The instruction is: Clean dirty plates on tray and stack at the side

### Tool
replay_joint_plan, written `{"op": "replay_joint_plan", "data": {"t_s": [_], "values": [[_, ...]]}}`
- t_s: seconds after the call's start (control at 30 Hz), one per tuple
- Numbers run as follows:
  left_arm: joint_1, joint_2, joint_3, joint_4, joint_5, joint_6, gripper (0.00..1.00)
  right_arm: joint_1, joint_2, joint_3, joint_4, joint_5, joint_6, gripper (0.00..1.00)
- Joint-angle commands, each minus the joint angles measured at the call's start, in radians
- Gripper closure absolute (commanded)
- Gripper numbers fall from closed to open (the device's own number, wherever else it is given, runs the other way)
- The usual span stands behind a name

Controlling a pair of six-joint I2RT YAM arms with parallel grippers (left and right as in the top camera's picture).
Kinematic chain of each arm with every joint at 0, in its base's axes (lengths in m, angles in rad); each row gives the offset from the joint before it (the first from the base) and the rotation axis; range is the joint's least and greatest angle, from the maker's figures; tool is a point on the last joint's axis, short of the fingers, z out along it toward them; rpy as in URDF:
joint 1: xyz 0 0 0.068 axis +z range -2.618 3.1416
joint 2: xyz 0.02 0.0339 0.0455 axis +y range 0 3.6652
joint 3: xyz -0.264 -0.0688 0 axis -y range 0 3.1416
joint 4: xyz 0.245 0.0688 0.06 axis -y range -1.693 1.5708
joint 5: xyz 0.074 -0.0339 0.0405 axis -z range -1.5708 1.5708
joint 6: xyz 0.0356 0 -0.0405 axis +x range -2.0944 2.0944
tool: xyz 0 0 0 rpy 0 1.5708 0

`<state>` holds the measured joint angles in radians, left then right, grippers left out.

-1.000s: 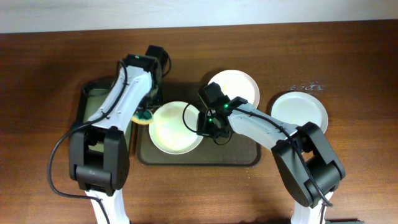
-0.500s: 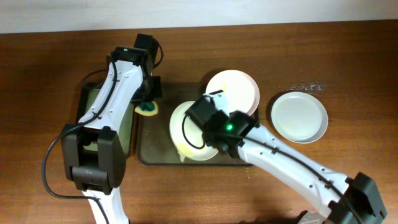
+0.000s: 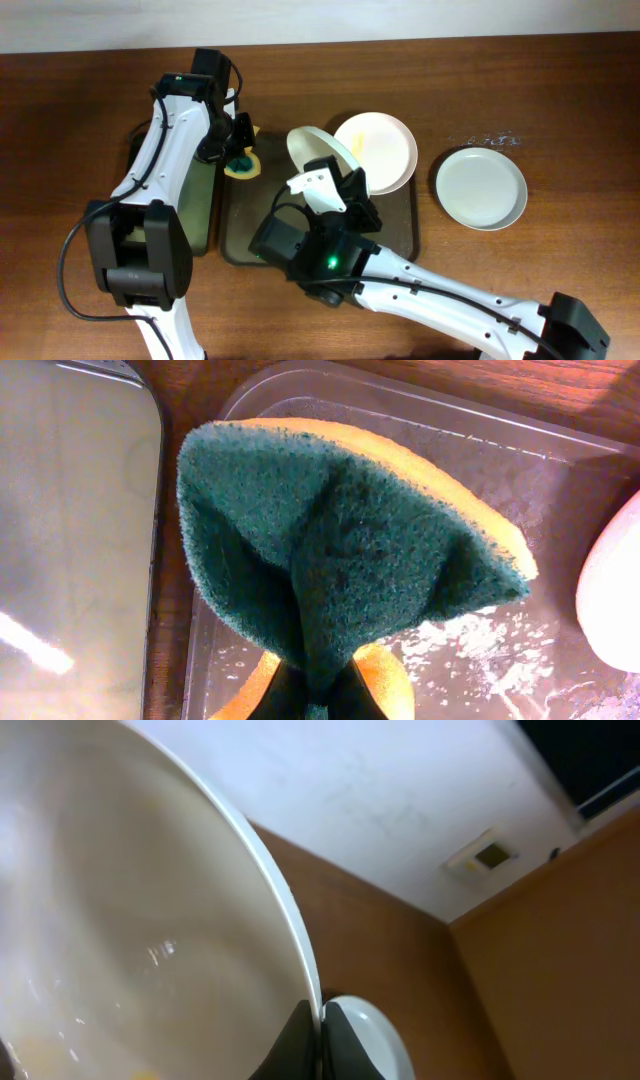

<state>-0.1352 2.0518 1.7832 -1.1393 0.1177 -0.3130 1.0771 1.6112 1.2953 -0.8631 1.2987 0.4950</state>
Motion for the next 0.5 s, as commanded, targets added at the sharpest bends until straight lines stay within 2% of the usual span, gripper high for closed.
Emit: {"op": "replay_joint_plan", "data": {"t_s": [0.0, 0.07, 0.13, 0.3, 0.47], "values": [[0.001, -0.005, 0.025, 0.003, 0.017, 0.016, 1.0, 0.011, -0.019, 0.02, 0.019, 0.101, 0.014, 0.96], [0.001, -0.005, 0.025, 0.003, 0.017, 0.016, 1.0, 0.009, -0.019, 0.02, 0.028, 0.091, 0.015, 0.96], [0.001, -0.004, 0.025, 0.003, 0.017, 0.016, 1.0, 0.0, -0.019, 0.019, 0.032, 0.002, 0.042, 0.96], [0.001, -0.004, 0.025, 0.003, 0.01, 0.016, 1.0, -0.165, 0.02, 0.017, 0.03, -0.669, 0.219, 0.96], [0.001, -0.005, 0.025, 0.002, -0.006, 0.016, 1.0, -0.296, 0.148, 0.017, 0.05, -1.066, 0.274, 0.96]]}}
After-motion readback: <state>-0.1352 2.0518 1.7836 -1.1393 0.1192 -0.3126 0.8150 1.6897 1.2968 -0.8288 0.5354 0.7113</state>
